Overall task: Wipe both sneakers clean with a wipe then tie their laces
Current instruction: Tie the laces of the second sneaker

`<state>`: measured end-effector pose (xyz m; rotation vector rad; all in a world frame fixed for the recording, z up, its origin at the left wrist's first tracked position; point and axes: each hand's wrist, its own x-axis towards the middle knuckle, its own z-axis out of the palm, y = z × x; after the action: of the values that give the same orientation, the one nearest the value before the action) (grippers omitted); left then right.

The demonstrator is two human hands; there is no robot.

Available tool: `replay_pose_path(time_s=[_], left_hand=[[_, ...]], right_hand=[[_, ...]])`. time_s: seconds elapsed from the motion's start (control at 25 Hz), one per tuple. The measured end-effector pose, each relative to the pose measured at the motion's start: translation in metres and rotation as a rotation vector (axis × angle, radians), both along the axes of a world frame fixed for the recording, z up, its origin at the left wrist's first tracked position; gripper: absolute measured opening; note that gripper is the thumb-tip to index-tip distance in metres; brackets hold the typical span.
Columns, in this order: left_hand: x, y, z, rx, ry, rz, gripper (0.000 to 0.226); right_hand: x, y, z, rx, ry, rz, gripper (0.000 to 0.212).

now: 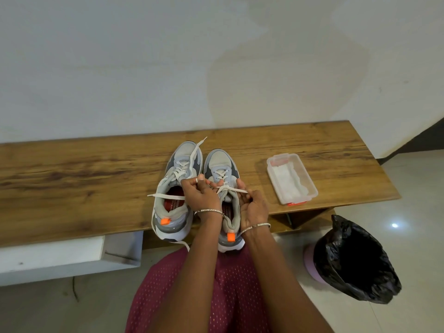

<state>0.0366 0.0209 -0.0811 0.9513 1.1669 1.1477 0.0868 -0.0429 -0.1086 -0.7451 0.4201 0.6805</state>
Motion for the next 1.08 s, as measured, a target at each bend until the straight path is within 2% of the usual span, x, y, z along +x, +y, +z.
replay_pose_path(time_s=[0.12,0.24,0.32,0.4,0.48,0.56,0.72,0.92,1.08], left_hand=[[-0.003,0.003,0.0,-0.026,0.053,-0.053,0.013],[-0.011,0.008,0.007,0.042,0.229,-0.169,0.011],[-0.022,0.004,0.022,0.128,0.363,-0.255,0.008],[-0.038,-0.004,0.028,0.207,0.464,-0.368,0.021],[-0.055,-0.014,0.024,0.254,0.619,-0.488,0.031],[-0.067,-0.023,0.013,0.222,0.738,-0.572,0.034],[-0.076,-0.033,-0.001,0.148,0.682,-0.663,0.038],[-0.057,-0.03,0.002,0.218,0.728,-0.698,0.037],[-0.031,-0.029,0.009,0.338,0.748,-0.676,0.04]], right_hand=[[-0.003,-0.002,0.014,-0.133,-0.084,0.029,0.029],[-0.002,-0.011,0.026,-0.306,-0.339,0.15,0.029],[-0.002,-0.017,0.029,-0.56,-0.553,0.263,0.026],[-0.01,-0.026,0.036,-0.778,-0.714,0.345,0.017],[-0.024,-0.036,0.045,-0.875,-0.816,0.414,0.022],[-0.039,-0.046,0.05,-0.882,-0.91,0.495,0.027],[-0.053,-0.05,0.048,-0.783,-0.987,0.512,0.031],[-0.027,-0.039,0.039,-0.978,-0.984,0.506,0.033],[0.002,-0.037,0.037,-1.036,-0.988,0.471,0.029]])
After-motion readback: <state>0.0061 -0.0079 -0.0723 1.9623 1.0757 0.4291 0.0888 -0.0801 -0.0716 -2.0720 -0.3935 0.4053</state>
